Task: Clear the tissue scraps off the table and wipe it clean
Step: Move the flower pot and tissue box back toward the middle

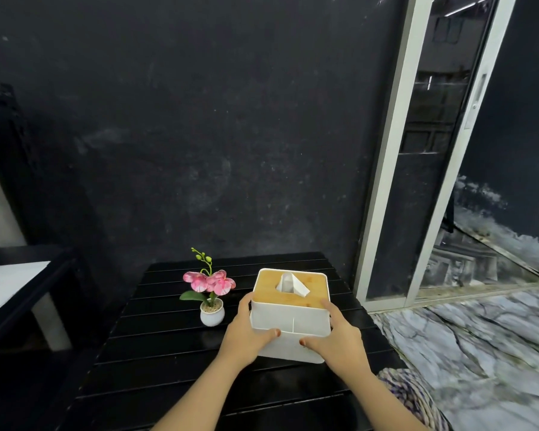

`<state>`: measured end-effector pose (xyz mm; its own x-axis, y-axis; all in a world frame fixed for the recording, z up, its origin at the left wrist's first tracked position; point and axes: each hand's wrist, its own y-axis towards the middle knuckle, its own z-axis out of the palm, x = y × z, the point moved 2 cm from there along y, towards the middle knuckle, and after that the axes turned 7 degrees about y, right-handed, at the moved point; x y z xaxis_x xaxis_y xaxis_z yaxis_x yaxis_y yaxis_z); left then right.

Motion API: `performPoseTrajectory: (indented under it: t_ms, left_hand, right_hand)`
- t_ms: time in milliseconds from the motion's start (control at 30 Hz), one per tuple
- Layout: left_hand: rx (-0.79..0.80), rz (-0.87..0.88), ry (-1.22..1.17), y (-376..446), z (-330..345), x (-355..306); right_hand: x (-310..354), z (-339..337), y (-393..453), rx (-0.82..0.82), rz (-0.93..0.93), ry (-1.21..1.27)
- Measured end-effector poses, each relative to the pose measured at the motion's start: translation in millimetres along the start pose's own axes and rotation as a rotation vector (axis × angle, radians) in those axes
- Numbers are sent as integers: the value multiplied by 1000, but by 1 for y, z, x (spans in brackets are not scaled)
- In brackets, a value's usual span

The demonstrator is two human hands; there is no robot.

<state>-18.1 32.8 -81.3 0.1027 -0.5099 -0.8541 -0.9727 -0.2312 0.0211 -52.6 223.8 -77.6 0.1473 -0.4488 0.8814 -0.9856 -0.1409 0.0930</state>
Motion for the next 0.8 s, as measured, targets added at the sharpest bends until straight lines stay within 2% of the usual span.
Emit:
performPoseTrajectory:
  t_ms: [333, 467, 800]
  left_hand:
    - [-20, 30, 4, 3, -1, 0]
    - [-57, 7, -66, 2, -4, 8]
    - [-70, 17, 0, 18, -11, 14]
  right_hand:
    - [1, 1, 1, 12, -10, 77]
    - [0, 2, 6, 43, -10, 74]
    - [-2, 4, 33, 120, 22, 16]
